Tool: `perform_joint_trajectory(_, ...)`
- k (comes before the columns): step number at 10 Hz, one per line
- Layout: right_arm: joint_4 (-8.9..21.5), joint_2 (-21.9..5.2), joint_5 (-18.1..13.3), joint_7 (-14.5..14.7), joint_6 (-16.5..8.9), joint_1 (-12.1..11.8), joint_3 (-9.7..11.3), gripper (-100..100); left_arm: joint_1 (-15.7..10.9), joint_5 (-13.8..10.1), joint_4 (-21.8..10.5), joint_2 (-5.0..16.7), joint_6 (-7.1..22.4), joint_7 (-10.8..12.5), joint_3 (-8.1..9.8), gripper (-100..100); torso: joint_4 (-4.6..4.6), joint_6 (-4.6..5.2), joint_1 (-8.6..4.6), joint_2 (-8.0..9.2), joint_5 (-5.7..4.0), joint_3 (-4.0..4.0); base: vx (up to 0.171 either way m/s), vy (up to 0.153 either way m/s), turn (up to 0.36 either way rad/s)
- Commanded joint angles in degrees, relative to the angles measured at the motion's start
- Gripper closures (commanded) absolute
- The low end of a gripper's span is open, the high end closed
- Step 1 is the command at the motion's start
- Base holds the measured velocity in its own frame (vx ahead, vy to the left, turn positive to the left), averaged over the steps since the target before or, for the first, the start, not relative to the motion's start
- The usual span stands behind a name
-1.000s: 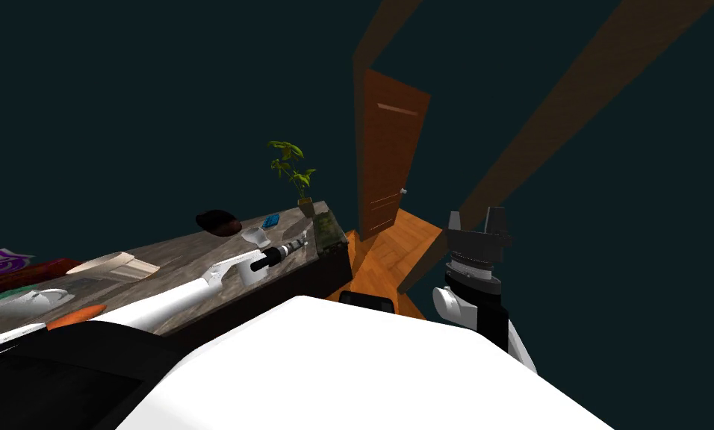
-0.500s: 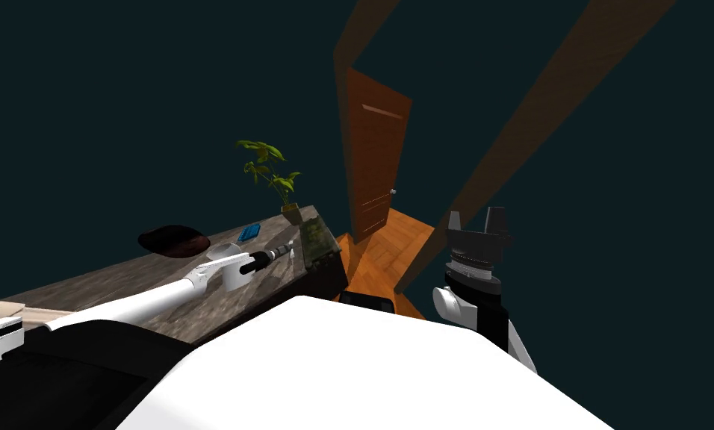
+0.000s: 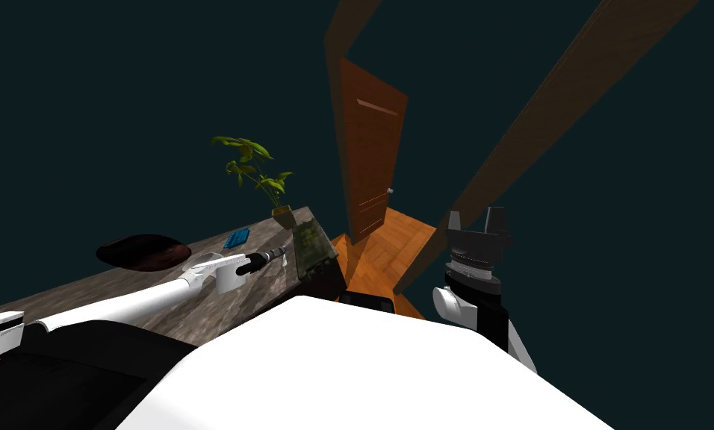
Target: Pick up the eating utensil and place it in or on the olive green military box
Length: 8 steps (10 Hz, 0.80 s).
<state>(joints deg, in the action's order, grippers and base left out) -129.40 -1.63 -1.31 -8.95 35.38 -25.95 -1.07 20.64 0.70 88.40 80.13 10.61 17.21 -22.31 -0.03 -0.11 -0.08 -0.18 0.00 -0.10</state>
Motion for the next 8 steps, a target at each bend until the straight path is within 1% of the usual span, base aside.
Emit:
perform_joint_trajectory(1, 0.0, 0.0, 0.0, 0.0, 0.0, 0.0, 0.0, 0, -0.6, -0.4, -1.8, -1.0, 0.0, -0.2, -0.17, -100, 0.00, 0.00, 0.00, 0.00, 0.00, 0.00, -0.022, 0.012, -0.166)
perform_joint_trajectory(4, 0.0, 0.0, 0.0, 0.0, 0.0, 0.0, 0.0, 0, -1.9, -1.2, -5.4, -3.1, 0.1, -0.6, -0.51, -100, 0.07, 0.03, 0.08, 0.31, 0.02, 0.18, -0.071, 0.026, -0.216)
perform_joint_trajectory(5, 0.0, 0.0, 0.0, 0.0, 0.0, 0.0, 0.0, 0, -1.5, -0.9, -4.6, -2.8, 0.1, -0.5, -0.30, -100, 0.08, 0.01, 0.10, 0.34, 0.02, 0.20, -0.033, 0.015, -0.035)
perform_joint_trajectory(6, 0.0, 0.0, 0.0, 0.0, 0.0, 0.0, 0.0, 0, -1.5, -0.9, -4.7, -2.8, 0.1, -0.5, -0.29, 100, 0.06, -0.03, 0.07, 0.24, 0.01, 0.15, -0.006, 0.003, 0.008)
perform_joint_trajectory(8, 0.0, 0.0, 0.0, 0.0, 0.0, 0.0, 0.0, 0, -1.5, -1.0, -4.7, -2.8, 0.2, -0.5, -0.28, 100, 0.02, 0.04, -0.01, 0.09, 0.01, 0.06, 0.000, 0.000, 0.000)
